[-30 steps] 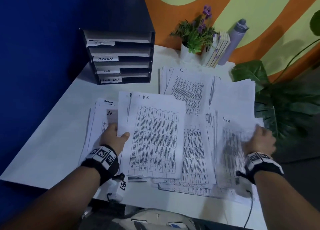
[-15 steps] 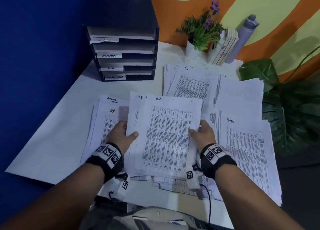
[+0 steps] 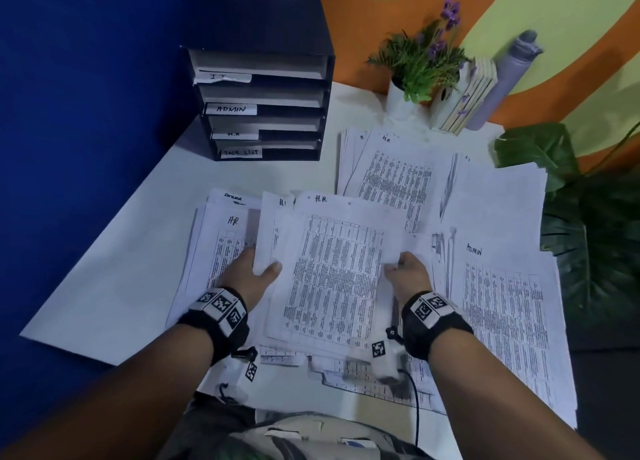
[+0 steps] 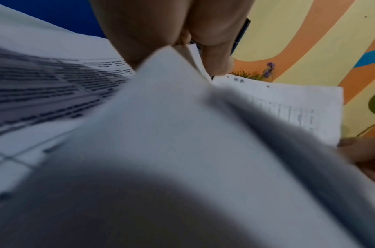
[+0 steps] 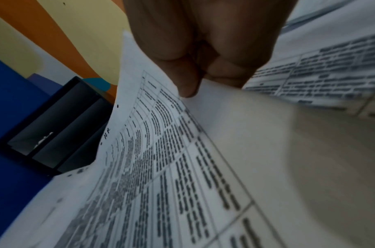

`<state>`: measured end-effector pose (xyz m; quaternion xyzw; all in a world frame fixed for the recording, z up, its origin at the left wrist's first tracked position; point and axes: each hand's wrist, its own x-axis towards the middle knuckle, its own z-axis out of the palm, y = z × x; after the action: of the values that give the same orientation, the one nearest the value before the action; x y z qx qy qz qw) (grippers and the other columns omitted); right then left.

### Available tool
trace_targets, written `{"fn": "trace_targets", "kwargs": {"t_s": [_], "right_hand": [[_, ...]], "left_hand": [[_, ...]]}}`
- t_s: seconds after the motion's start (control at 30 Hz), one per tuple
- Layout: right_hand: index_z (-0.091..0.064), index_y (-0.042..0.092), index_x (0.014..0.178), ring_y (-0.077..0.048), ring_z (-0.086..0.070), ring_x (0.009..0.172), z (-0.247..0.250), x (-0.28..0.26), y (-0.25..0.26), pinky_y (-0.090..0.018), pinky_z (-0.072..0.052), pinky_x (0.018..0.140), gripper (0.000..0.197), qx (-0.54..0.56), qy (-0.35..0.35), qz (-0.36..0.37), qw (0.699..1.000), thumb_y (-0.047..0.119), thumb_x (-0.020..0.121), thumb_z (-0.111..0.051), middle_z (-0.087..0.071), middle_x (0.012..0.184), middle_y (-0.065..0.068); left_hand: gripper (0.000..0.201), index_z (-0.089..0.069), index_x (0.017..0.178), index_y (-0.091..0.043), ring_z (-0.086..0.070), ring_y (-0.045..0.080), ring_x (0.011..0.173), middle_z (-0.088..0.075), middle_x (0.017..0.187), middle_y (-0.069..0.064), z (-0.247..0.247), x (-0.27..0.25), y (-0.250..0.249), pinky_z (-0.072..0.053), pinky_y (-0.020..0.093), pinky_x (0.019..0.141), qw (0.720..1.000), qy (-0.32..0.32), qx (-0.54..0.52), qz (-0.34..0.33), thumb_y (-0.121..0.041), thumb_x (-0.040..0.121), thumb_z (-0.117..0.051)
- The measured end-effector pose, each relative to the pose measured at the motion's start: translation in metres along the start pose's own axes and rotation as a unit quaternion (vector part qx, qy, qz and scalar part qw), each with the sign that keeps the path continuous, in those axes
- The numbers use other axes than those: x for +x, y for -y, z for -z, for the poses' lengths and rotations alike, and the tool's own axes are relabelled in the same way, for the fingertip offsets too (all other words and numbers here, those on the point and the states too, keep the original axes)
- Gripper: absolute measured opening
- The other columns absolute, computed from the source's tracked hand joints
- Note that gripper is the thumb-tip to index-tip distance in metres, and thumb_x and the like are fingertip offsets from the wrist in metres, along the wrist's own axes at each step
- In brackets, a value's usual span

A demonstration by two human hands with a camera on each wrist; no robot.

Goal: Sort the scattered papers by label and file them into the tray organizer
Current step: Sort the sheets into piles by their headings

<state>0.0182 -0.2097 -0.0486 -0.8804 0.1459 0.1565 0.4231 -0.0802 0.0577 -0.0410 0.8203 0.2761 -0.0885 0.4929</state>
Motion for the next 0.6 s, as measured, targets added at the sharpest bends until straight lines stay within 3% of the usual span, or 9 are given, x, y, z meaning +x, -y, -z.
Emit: {"fn": "trace_targets", "kwargs": {"t_s": [0.07,0.13,0.2,0.27,0.33,0.4,0.43,0.5,0.6], "right_hand": [[-0.051,0.004,0.091,-0.026,-0.053,0.07,-0.005,-0.009,0.008,-0.025,-0.038,0.061,0.006,0.041,0.022,0.014,0.999,0.01,0.093,-0.051,-0.054,0.08,-0.013],[-0.052,0.008,0.116,-0.032,-0.059,0.101,-0.009,-0.015,0.014,-0.032,-0.045,0.083,0.021,0.075,0.052,0.033,0.995,0.014,0.097,-0.049,-0.061,0.108,-0.015],[-0.04,0.013,0.138,-0.03,-0.05,0.124,-0.011,-0.02,0.02,-0.042,-0.04,0.104,0.041,0.094,0.099,0.03,0.99,0.017,0.098,-0.049,-0.052,0.133,-0.009],[-0.027,0.026,0.147,-0.023,-0.043,0.132,-0.012,-0.023,0.022,-0.047,-0.033,0.112,0.061,0.11,0.164,0.011,0.98,0.024,0.094,-0.057,-0.044,0.139,0.006],[-0.038,0.027,0.139,-0.021,-0.054,0.122,-0.012,-0.024,0.025,-0.044,-0.047,0.1,0.055,0.105,0.184,0.028,0.977,0.018,0.09,-0.061,-0.055,0.132,0.005],[-0.046,0.021,0.126,-0.018,-0.061,0.106,-0.007,-0.02,0.033,-0.026,-0.056,0.075,0.039,0.103,0.118,0.037,0.987,0.004,0.092,-0.054,-0.06,0.115,0.005],[-0.046,0.02,0.122,-0.019,-0.062,0.102,-0.003,-0.013,0.036,-0.024,-0.056,0.071,0.037,0.114,0.073,0.029,0.99,0.0,0.092,-0.052,-0.059,0.113,0.004],[-0.045,0.02,0.126,-0.02,-0.064,0.091,0.008,0.007,0.042,-0.03,-0.059,0.069,0.041,0.149,-0.007,0.012,0.989,-0.003,0.092,-0.048,-0.06,0.117,-0.006],[-0.038,0.013,0.139,-0.012,-0.058,0.071,0.03,0.04,0.051,-0.015,-0.048,0.045,0.047,0.163,-0.098,-0.013,0.982,-0.003,0.096,-0.041,-0.054,0.122,-0.007]], "left_hand": [[0.04,-0.05,0.13,-0.017,-0.055,0.017,0.1,-0.059,0.118,-0.002,-0.004,0.0,-0.005,-0.045,0.032,0.093,1.0,0.017,0.014,0.003,-0.025,0.092,-0.061],[0.035,-0.05,0.128,-0.016,-0.055,0.019,0.099,-0.06,0.12,0.002,-0.005,0.002,-0.009,-0.045,0.032,0.09,1.0,0.014,0.015,0.005,-0.016,0.094,-0.057],[0.033,-0.05,0.127,-0.016,-0.057,0.023,0.1,-0.06,0.118,0.003,-0.002,0.006,-0.012,-0.046,0.035,0.089,1.0,-0.021,-0.015,0.015,-0.013,0.095,-0.054],[0.032,-0.051,0.127,-0.017,-0.056,0.023,0.1,-0.059,0.114,0.001,0.003,0.013,-0.015,-0.045,0.033,0.087,0.995,-0.057,-0.076,0.031,-0.013,0.095,-0.053],[0.034,-0.05,0.128,-0.017,-0.057,0.02,0.101,-0.06,0.116,-0.001,0.006,0.022,-0.016,-0.045,0.031,0.086,0.991,-0.063,-0.119,0.027,-0.016,0.094,-0.055],[0.048,-0.045,0.134,-0.018,-0.057,0.018,0.109,-0.058,0.127,-0.001,0.008,0.029,-0.013,-0.046,0.032,0.092,0.989,-0.053,-0.138,0.01,-0.017,0.089,-0.06],[0.055,-0.04,0.141,-0.018,-0.054,0.019,0.117,-0.053,0.134,0.0,0.008,0.032,-0.01,-0.043,0.033,0.097,0.992,-0.053,-0.112,0.006,-0.016,0.09,-0.061],[0.066,-0.027,0.149,-0.019,-0.036,0.023,0.137,-0.033,0.152,0.003,0.01,0.034,-0.003,-0.032,0.037,0.111,0.997,-0.074,0.035,0.003,-0.021,0.092,-0.061],[0.082,-0.013,0.153,-0.022,-0.008,0.024,0.148,-0.006,0.161,0.003,0.014,0.03,0.017,-0.02,0.046,0.118,0.97,-0.083,0.228,0.034,-0.034,0.089,-0.063]]}}
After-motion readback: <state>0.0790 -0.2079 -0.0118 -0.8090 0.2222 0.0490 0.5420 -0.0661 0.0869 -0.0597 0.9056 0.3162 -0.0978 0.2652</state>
